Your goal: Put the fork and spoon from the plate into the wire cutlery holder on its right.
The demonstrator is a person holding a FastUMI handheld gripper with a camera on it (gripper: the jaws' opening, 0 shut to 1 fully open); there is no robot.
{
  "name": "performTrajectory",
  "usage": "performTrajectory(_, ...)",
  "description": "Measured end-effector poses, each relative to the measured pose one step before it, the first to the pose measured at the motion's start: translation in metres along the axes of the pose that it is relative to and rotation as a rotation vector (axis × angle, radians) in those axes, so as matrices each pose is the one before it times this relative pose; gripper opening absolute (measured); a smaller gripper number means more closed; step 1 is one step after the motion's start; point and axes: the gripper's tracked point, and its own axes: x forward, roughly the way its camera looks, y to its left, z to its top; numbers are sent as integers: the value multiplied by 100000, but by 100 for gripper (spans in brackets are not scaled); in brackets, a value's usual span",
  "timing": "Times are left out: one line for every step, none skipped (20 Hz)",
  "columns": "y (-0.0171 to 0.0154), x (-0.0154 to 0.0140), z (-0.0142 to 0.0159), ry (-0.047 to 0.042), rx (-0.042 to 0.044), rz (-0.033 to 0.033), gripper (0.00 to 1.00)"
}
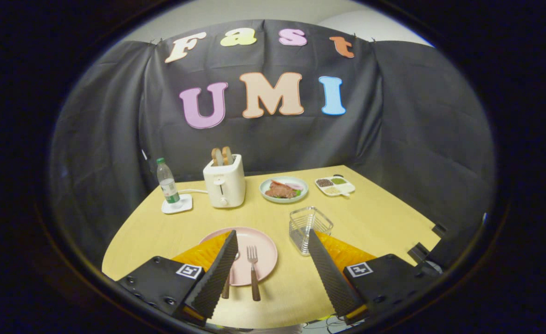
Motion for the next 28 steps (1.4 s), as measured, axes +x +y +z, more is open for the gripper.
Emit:
performTrajectory(120, 364, -722, 1474, -893, 729, 97)
performTrajectory(26, 308, -824, 1878, -1261, 845, 97)
performTrajectory(72, 420, -906, 1696, -986, 1177, 97)
performTrajectory(274, 386, -848, 1731, -1064, 1442, 97)
performTrajectory(262, 480, -812, 1810, -1173, 1358, 97)
performTrajectory(349, 470, -936, 2243, -1003, 1506, 97)
performTrajectory(213, 511, -1228, 2578, -868, 1880, 97)
performTrajectory(353, 467, -895, 2500, -651, 1835, 97)
performTrajectory(101, 405, -921, 2215, -802, 1165, 97)
performTrajectory(176, 362, -717, 2099, -947, 1157, 97)
performTrajectory(95, 361, -749, 2190, -1124, 793, 97)
performTrajectory(110, 226, -455, 1543, -1053, 790, 97)
performTrajectory(106, 315, -508, 1318, -595, 821, 97)
performTrajectory(188, 309, -640, 1952, -602, 934, 97)
performTrajectory(111, 350, -758, 1655, -496, 781, 97)
performTrajectory(124, 301, -600, 1403, -357, 715, 97)
performTrajectory(190, 183, -695, 1458, -224, 402, 97)
performTrajectory(-2, 403, -571, 1392, 184, 94, 89)
performTrajectory(31, 358, -527, 1161, 375, -57, 80)
performTrajectory(-20, 227, -245, 972, 543, 95, 78)
performTrajectory(53, 262, -242, 799, 541, 222, 76)
performTrajectory(51, 42, -7, 310, 83, 179, 74)
performTrajectory(-20, 60, 48, 293, -232, -86, 64)
performTrajectory(-62, 196, 63, 90, 277, -293, 55)
performTrajectory(-146, 158, 99, 114, -51, -774, 46)
performTrajectory(-41, 45, 212, 128, 364, -242, 37)
performTrajectory(165, 36, -257, 1245, 475, 253, 27)
performTrajectory(96, 57, -27, 879, -167, -147, 18)
